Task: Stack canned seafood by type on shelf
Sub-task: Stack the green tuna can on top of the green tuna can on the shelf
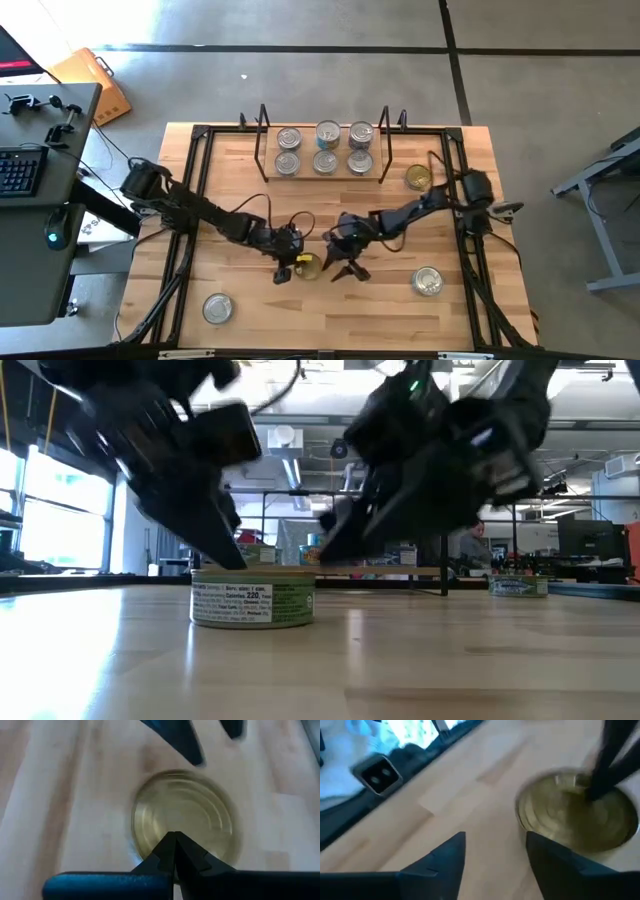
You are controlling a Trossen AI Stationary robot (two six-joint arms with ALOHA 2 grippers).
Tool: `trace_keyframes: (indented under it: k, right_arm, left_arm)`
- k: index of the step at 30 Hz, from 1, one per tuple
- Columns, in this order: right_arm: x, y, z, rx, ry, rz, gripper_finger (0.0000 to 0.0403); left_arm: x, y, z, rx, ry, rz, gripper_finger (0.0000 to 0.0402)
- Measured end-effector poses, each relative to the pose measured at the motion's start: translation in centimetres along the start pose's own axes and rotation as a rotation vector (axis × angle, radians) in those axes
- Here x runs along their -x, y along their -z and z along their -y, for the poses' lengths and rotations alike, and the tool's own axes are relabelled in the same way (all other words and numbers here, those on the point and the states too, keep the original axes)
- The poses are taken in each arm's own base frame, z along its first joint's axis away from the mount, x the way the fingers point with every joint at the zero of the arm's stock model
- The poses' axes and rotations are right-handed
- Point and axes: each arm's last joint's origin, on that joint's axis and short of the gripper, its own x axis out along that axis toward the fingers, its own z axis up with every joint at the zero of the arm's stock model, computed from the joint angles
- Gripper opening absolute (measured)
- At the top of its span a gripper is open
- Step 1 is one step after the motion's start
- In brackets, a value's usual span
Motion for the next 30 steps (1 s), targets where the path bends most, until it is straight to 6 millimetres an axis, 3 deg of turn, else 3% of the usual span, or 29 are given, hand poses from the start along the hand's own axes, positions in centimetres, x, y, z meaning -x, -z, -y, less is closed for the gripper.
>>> trace_keyframes:
  k: [3, 7, 14, 17, 21, 25, 30]
  right_arm:
    - [-0.7, 0.8, 1.1, -0.034, 0.000, -0.036, 0.0171]
    - [-0.1, 0.9, 2.3, -0.059, 0.074, -0.056, 0.0139]
    - [3.3, -0.6, 5.3, -0.153, 0.616, -0.024, 0.0110]
    - [4.3, -1.1, 5.9, -0.172, 0.697, -0.002, 0.0108]
    - [3.6, -1.2, 4.8, -0.127, 0.433, -0.012, 0.0108]
    - [2.3, -1.3, 2.5, -0.083, 0.051, -0.002, 0.0107]
    - [0.9, -1.2, 0.7, -0.031, -0.035, -0.020, 0.0107]
  left_arm:
    - [-0.4, -0.1, -0.7, 0.015, -0.038, 0.000, 0.0000]
    - [0.5, 0.0, -1.0, 0.064, -0.061, -0.040, 0.0000]
    - [4.1, -1.7, 0.5, 0.106, -0.079, 0.113, 0.0000]
    - [5.7, -1.9, 1.6, 0.044, -0.106, 0.159, 0.0000]
    - [6.3, -1.1, 3.0, -0.107, -0.095, 0.127, 0.0000]
    - [5.1, -0.5, 2.0, -0.006, -0.200, 0.081, 0.0000]
    - [2.8, -0.2, 0.1, 0.061, -0.219, 0.030, 0.0000]
